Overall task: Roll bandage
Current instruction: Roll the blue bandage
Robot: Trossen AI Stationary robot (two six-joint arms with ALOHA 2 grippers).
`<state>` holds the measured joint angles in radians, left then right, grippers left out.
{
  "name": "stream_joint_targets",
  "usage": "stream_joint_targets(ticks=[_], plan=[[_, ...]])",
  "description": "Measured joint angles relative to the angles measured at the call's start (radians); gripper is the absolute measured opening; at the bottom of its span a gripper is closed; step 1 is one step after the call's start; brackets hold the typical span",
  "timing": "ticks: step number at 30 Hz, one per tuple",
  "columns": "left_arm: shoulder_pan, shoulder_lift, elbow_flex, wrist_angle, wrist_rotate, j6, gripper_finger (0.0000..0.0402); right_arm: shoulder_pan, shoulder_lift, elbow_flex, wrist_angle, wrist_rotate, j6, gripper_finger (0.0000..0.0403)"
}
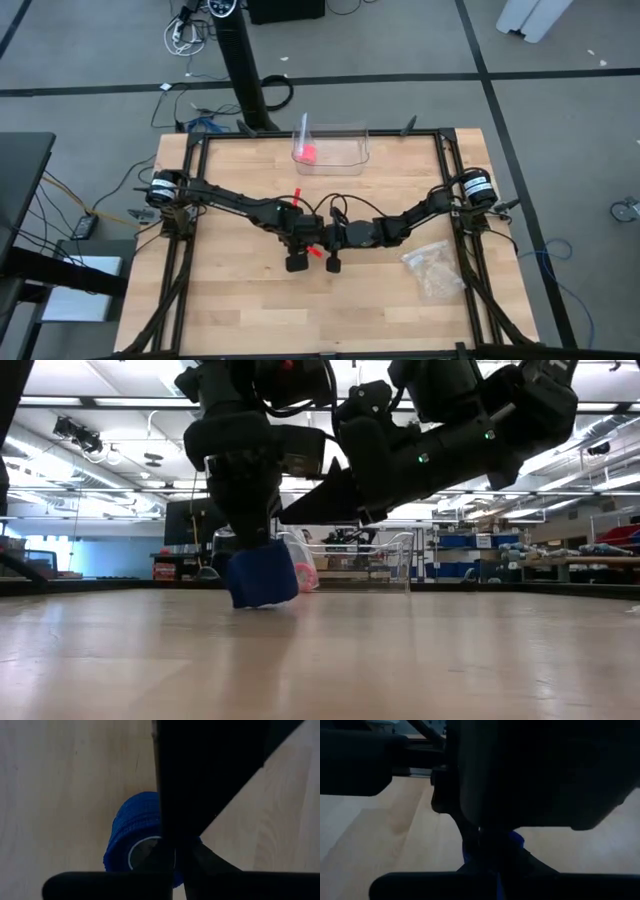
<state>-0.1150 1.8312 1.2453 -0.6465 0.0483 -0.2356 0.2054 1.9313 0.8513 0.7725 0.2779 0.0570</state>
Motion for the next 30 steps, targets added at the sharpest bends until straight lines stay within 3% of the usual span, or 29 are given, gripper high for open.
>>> stream_joint_targets(ticks=[16, 30], plan=[[0.001, 0.0, 0.001, 0.016, 0.002, -0.001, 0.0019, -0.014, 0.074, 0.004, 0.042, -0.031, 0.011, 0.0001], [0.001, 0.0, 0.001, -0.003, -0.034, -0.008, 0.0064, -0.011, 0.077, 0.004, -0.004, -0.042, 0.029, 0.0001]])
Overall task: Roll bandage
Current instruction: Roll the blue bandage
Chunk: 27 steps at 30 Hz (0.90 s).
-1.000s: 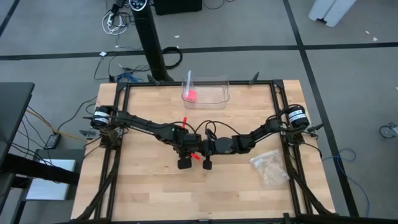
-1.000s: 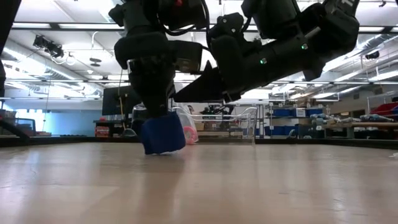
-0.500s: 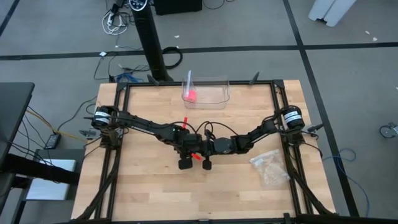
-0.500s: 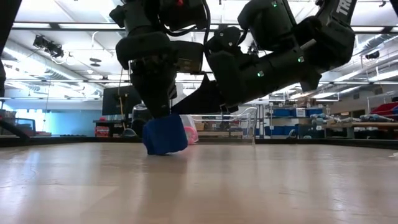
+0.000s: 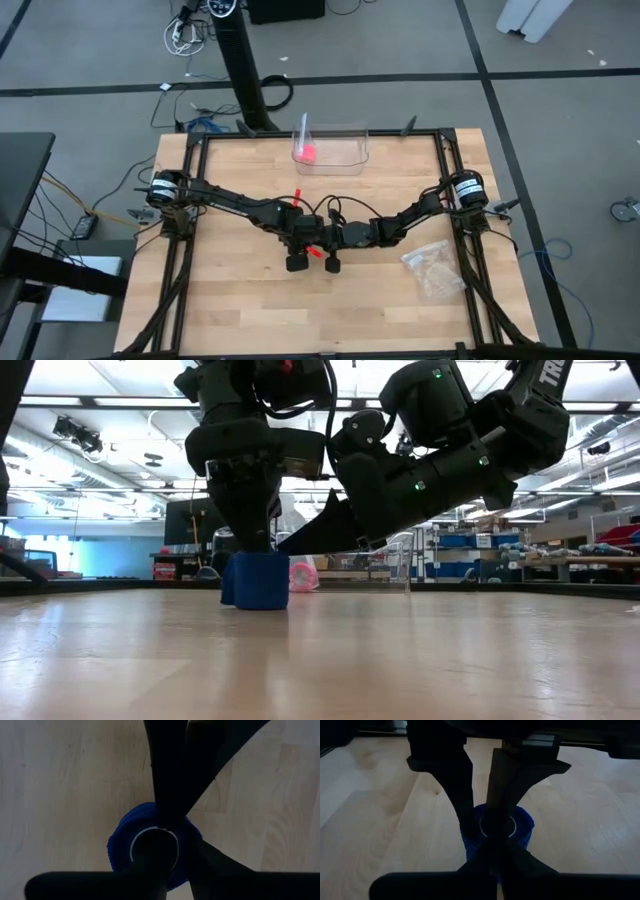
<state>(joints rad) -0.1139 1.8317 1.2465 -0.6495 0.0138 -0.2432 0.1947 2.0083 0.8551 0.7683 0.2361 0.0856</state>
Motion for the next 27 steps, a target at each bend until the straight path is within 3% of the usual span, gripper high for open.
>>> stream_joint_targets(ticks=[5, 12, 21, 27], plan=[[0.0, 0.0, 0.0, 0.0, -0.001, 0.001, 0.0056, 0.001, 0.0, 0.0, -0.001, -0.008, -0.001, 0.0001], [0.0, -0.002, 0.001, -0.001, -0.003, -0.005, 0.0015, 0.002, 0.0, 0.0, -0.005, -0.02, 0.0, 0.0001], [0.0, -0.002, 0.002, -0.003, -0.027, -0.027, 0.008, 0.007, 0.001, -0.001, -0.009, -0.02, 0.003, 0.0001], [0.001, -0.002, 0.014, -0.021, -0.027, -0.026, 0.0058, 0.008, 0.001, -0.002, -0.01, -0.025, 0.002, 0.0001]])
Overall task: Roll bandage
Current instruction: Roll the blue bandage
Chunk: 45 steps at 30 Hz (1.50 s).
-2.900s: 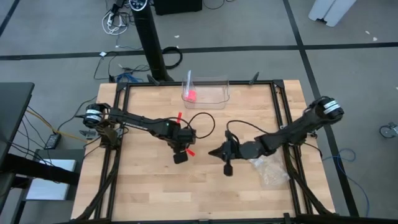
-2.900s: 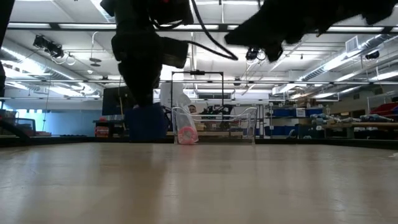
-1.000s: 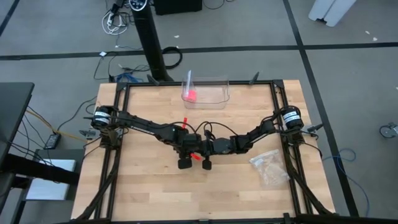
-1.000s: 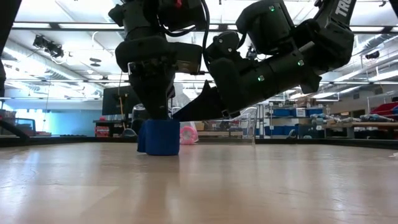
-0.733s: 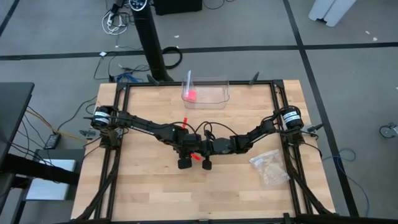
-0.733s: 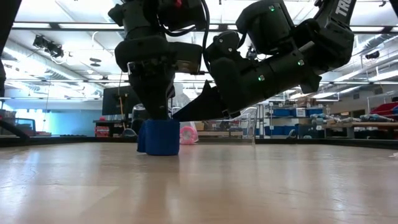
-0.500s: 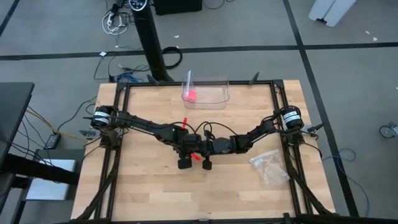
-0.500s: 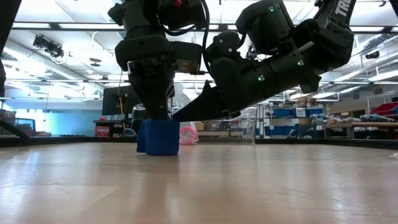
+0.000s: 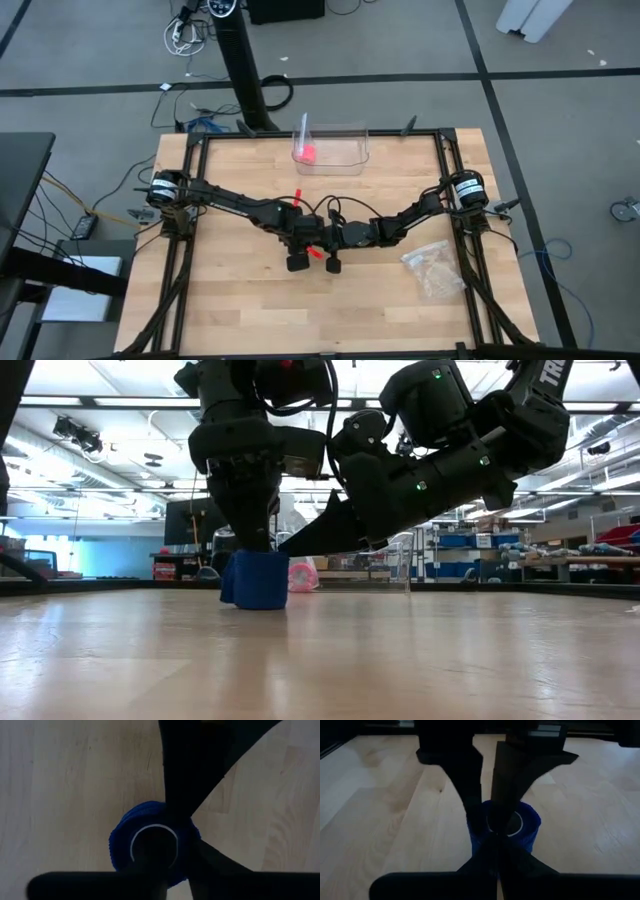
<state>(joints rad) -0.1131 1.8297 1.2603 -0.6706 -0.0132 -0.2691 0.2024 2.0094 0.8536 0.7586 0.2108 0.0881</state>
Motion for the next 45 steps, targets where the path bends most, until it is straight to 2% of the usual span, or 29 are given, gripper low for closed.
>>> stream_joint_targets(ticks=[4, 13, 23, 25, 30, 39, 45], plan=[[0.0, 0.0, 0.015, -0.02, 0.002, 0.011, 0.0015, 0.0, 0.0, -0.001, -0.001, -0.015, 0.0, 0.0001], [0.005, -0.008, 0.034, 0.032, -0.023, 0.009, 0.0016, 0.04, -0.014, -0.005, -0.069, -0.055, -0.004, 0.0003], [-0.003, -0.004, 0.029, 0.059, 0.038, 0.004, 0.0016, 0.096, -0.138, -0.002, -0.17, 0.128, -0.014, 0.0076], [-0.007, -0.004, 0.029, 0.058, 0.046, 0.005, 0.0016, 0.095, -0.138, -0.003, -0.179, 0.136, -0.014, 0.0091], [-0.013, -0.002, 0.027, 0.067, 0.065, 0.027, 0.0016, 0.09, -0.127, -0.001, -0.183, 0.125, -0.043, 0.0117], [-0.018, -0.002, 0.027, 0.086, 0.082, 0.035, 0.0016, 0.079, -0.127, 0.014, -0.172, 0.125, -0.136, 0.0132], [-0.018, -0.001, 0.024, 0.081, 0.076, 0.044, 0.0016, 0.046, -0.12, 0.029, -0.202, -0.015, -0.107, 0.0123]])
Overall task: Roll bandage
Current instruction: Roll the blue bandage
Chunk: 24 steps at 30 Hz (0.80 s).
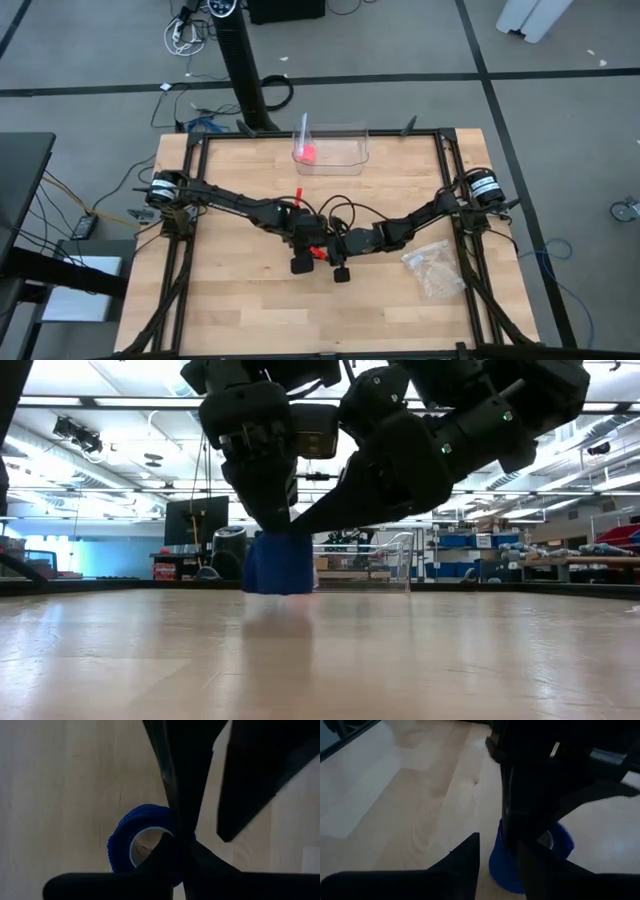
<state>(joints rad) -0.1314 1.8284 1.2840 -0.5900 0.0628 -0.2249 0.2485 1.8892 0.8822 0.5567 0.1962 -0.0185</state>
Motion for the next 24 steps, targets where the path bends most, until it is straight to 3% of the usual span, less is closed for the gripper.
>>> stream_joint_targets(ticks=[7, 17, 24], plan=[[0.003, 0.004, -0.004, 0.001, -0.002, -0.017, 0.0017, -0.001, 0.03, 0.003, 0.007, -0.01, 0.008, 0.0101], [0.007, -0.001, 0.007, 0.055, -0.044, -0.039, 0.0061, -0.003, 0.041, 0.002, -0.063, -0.031, 0.055, 0.0082], [0.007, -0.026, 0.047, 0.024, -0.06, -0.013, 0.007, -0.005, 0.04, 0.002, -0.08, -0.021, 0.062, 0.0082]])
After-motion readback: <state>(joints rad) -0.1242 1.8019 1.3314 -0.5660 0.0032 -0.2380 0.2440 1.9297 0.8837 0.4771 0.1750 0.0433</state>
